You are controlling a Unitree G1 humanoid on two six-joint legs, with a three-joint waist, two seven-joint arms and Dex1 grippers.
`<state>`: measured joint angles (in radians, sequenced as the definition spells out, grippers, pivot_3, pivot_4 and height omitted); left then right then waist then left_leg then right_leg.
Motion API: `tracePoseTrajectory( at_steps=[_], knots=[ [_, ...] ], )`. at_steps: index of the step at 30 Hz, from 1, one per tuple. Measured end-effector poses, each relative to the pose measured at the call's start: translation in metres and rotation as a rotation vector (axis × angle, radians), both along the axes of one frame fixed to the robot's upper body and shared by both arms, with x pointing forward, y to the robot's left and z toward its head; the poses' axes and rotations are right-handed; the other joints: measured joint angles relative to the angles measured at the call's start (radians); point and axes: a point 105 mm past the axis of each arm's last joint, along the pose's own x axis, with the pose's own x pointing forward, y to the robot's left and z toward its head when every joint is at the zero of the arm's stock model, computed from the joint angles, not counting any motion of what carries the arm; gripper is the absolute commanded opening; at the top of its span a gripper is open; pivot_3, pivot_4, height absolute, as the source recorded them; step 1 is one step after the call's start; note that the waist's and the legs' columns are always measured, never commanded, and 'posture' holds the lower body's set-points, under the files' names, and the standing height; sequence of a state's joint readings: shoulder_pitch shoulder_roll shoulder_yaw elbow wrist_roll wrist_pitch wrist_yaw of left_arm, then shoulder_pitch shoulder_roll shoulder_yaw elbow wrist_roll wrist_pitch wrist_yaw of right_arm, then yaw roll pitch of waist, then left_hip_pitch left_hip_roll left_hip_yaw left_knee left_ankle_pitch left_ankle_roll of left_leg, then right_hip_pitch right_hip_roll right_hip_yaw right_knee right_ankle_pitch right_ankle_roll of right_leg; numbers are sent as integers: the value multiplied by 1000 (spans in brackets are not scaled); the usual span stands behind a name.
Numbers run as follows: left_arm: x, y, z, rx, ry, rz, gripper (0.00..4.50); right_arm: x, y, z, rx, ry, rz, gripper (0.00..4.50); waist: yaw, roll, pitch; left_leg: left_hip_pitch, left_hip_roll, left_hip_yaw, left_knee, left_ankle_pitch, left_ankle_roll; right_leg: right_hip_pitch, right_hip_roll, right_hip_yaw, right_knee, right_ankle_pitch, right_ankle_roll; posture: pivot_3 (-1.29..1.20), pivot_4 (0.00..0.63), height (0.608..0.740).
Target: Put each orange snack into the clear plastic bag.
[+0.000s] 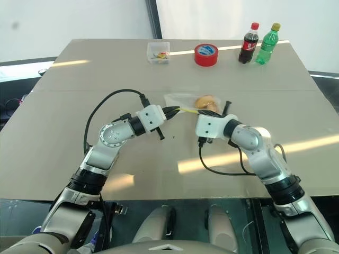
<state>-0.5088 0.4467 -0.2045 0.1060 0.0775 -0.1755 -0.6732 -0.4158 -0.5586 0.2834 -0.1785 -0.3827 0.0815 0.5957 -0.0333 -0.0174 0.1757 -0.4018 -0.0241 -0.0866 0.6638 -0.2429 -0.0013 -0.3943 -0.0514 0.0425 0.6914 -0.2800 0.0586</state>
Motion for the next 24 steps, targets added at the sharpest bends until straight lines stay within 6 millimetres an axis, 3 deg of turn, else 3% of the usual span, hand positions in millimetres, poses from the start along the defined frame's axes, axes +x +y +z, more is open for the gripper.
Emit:
tracePoseTrajectory(
  at_steps=[8,14,17,19,24],
  knots=[
    [5,10,-1,-3,8,17,0,7,-54,-3,-43,-3,-164,76,-1,0,0,0,0,0,0,0,0,0,0,0,0,0,0,0,150,740],
    [8,14,4,-9,-3,27,0,10,-75,5,-60,-20,-215,76,-1,0,0,0,0,1,0,0,0,0,0,0,-1,0,0,0,150,740],
    [10,14,7,-17,-8,25,0,11,-76,11,-61,-34,-215,76,-2,0,0,0,0,1,0,0,0,0,0,0,-1,0,0,0,150,740],
    [14,15,12,-28,-15,37,0,14,-74,19,-57,-54,-211,76,-2,0,0,0,0,1,0,0,0,0,0,0,-1,0,0,0,150,740],
    [40,11,51,-110,-88,90,0,36,-76,62,-43,-174,-240,76,0,-1,1,-1,-1,0,0,0,0,0,0,-1,-2,0,0,0,150,740]
  ],
)
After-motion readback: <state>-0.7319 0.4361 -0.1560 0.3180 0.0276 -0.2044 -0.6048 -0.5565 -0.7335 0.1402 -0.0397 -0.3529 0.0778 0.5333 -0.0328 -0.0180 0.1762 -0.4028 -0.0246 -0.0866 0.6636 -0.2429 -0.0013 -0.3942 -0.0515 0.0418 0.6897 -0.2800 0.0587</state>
